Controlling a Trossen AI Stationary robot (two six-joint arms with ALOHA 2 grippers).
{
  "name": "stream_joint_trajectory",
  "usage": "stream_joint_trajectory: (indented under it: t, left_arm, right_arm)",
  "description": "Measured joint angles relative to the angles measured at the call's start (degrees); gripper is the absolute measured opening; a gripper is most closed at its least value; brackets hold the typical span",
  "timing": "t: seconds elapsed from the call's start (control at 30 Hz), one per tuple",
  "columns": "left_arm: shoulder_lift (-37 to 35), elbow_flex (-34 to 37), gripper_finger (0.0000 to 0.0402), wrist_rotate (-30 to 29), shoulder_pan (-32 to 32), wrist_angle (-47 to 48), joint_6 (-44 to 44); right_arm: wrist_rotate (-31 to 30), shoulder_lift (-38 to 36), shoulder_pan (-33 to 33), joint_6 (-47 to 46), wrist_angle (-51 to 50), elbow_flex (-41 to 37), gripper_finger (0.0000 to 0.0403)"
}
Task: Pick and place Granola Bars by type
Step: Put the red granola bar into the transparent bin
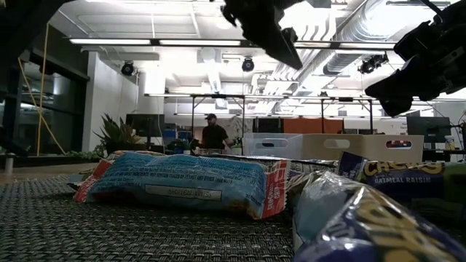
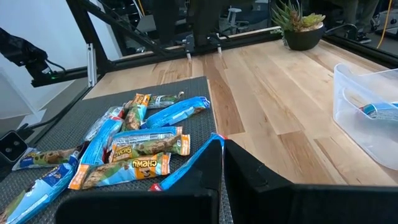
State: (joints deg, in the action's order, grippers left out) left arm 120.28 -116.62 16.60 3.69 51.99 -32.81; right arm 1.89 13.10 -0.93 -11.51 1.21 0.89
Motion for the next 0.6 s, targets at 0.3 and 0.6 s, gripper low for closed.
stream_joint_trajectory:
  t: [0.3,0.6]
  left_arm:
    - [3.32,-0.03,0.0195,0.53,0.01,-1.01,-3.05]
    - [6.06,-0.03,0.0195,-0.61,-0.02,-3.80,-5.11]
  right_arm:
    - [0.00,0.02,0.02,0.00,-0.02,0.00,0.0000]
    - [0.00,0.02,0.02,0.00,-0.04,0.00,0.0000]
